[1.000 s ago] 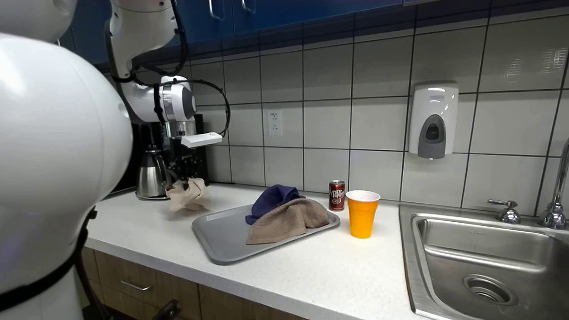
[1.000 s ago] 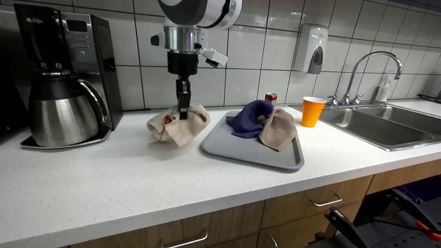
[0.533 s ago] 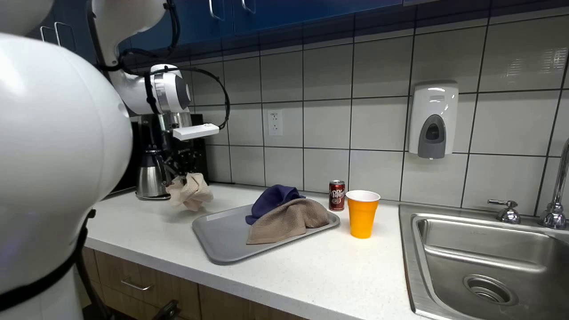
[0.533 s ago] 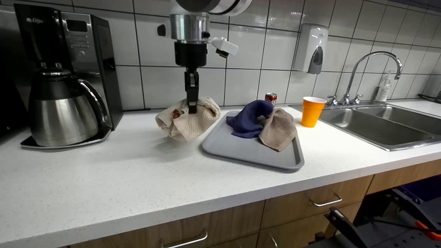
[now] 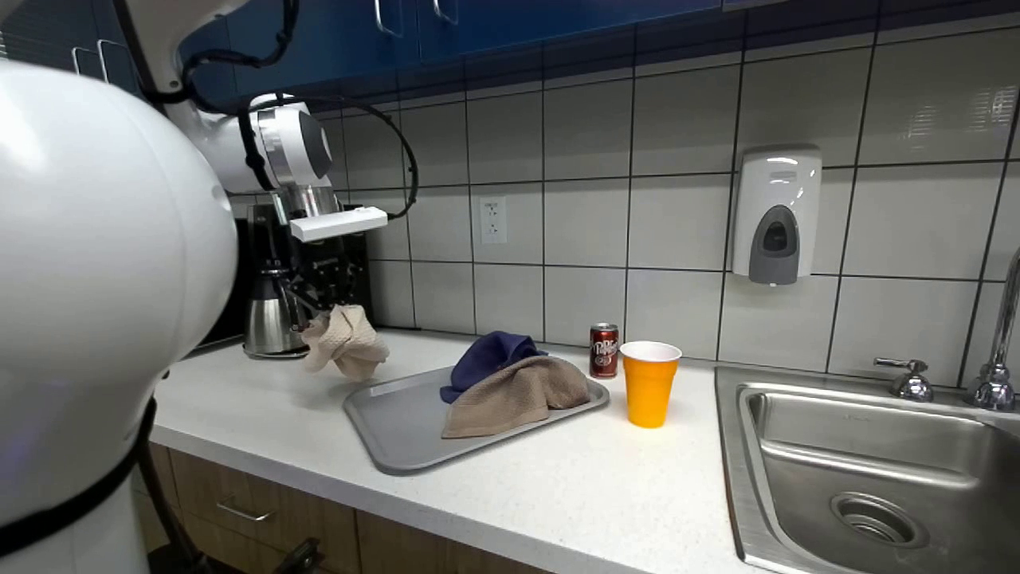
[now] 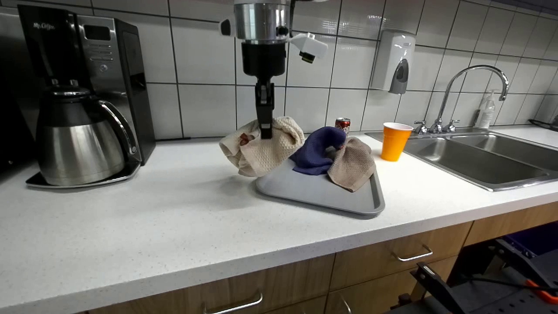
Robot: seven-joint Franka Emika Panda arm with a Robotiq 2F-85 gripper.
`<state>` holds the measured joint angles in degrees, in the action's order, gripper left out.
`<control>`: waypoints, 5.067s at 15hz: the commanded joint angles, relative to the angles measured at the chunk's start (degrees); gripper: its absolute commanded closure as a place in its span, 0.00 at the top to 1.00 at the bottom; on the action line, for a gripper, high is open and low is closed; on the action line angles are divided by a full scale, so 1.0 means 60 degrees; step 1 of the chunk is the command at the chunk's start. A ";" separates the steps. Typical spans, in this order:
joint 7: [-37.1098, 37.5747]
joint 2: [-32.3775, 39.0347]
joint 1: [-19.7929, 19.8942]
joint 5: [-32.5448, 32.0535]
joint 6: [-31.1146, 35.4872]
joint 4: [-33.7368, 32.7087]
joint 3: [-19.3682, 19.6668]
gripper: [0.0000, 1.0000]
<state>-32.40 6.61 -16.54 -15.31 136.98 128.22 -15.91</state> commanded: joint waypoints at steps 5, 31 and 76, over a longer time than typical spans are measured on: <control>0.1805 -0.1824 0.0136 -0.0460 -0.0040 0.1675 0.0182 0.02; 0.2578 -0.0338 0.0859 -0.0916 0.1039 0.1834 0.1037 0.02; 0.3824 -0.5274 -0.0030 0.1139 0.0542 0.5216 0.0629 1.00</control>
<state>-10.80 -20.63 -16.44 -10.14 143.64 159.57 -12.38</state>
